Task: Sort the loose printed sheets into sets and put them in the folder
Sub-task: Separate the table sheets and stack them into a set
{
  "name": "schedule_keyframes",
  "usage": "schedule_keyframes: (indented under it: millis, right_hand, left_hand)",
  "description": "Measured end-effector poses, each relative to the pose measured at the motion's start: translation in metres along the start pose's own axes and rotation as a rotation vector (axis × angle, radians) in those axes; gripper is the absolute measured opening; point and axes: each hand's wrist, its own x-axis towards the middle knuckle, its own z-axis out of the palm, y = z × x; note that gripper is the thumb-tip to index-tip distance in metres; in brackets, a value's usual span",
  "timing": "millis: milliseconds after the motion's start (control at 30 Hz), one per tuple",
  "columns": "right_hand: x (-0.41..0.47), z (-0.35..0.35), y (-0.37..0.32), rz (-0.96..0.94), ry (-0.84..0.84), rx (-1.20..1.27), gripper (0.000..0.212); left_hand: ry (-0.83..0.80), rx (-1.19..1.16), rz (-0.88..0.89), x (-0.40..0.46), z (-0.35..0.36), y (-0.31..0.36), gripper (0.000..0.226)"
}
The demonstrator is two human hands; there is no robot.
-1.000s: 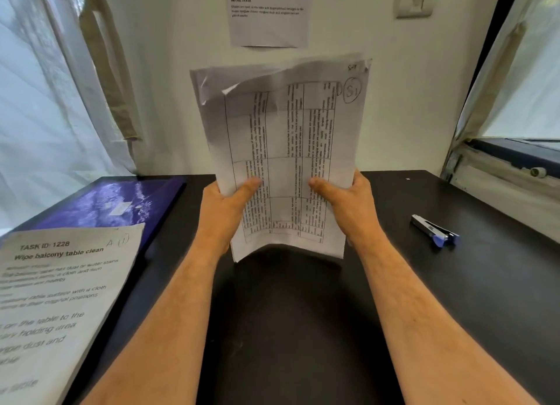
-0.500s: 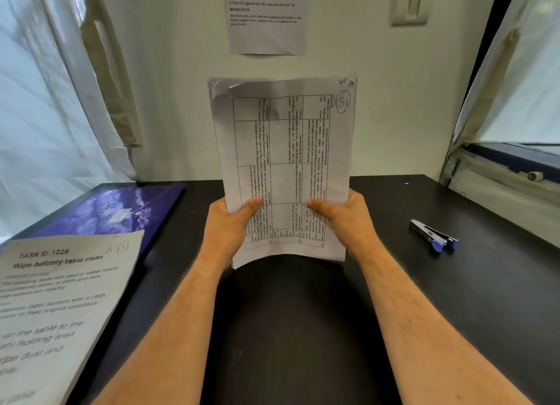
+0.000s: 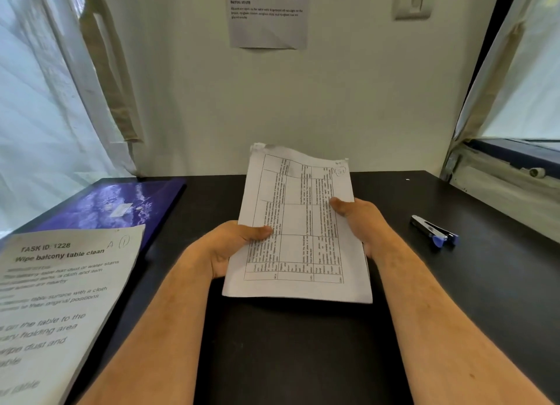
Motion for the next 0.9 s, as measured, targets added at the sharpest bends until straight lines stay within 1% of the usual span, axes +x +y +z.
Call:
schedule_keyframes:
  millis: [133, 233, 300, 400, 467, 567, 633, 700, 767, 900]
  right_hand:
    - [0.001, -0.006, 0.007, 0.119, -0.061, -0.021, 0.021]
    - [0.000, -0.010, 0.006, 0.205, -0.146, -0.064, 0.024]
    - [-0.001, -0.011, 0.006, 0.244, -0.207, -0.100, 0.027]
    - [-0.004, -0.010, 0.003, 0.314, -0.340, -0.136, 0.031]
    - [-0.007, -0.007, 0.003, 0.353, -0.418, -0.163, 0.034]
    - [-0.010, -0.004, 0.002, 0.343, -0.467, -0.167, 0.035]
    - [-0.011, 0.002, 0.001, 0.294, -0.406, -0.169, 0.031]
    - [-0.011, 0.009, 0.001, 0.176, -0.259, -0.172, 0.026]
    - [-0.009, 0.016, 0.001, 0.061, -0.152, -0.175, 0.027]
    - [-0.010, 0.023, 0.003, -0.023, -0.060, -0.204, 0.029]
  left_hand:
    - [-0.031, 0.008, -0.073, 0.001, -0.007, 0.000, 0.039]
    - [-0.014, -0.029, -0.036, 0.001, -0.014, 0.001, 0.040]
    - [0.035, -0.093, 0.005, 0.004, -0.017, 0.001, 0.038]
    - [0.171, -0.177, 0.106, 0.011, -0.024, 0.000, 0.040]
    - [0.241, -0.198, 0.133, 0.013, -0.027, 0.000, 0.038]
    - [0.268, -0.206, 0.161, 0.014, -0.030, -0.001, 0.036]
    - [0.259, -0.194, 0.176, 0.014, -0.030, -0.003, 0.033]
    - [0.239, -0.165, 0.187, 0.014, -0.030, -0.003, 0.029]
    - [0.191, -0.152, 0.208, 0.013, -0.027, -0.003, 0.028]
    - [0.083, -0.142, 0.283, 0.012, -0.018, -0.005, 0.036]
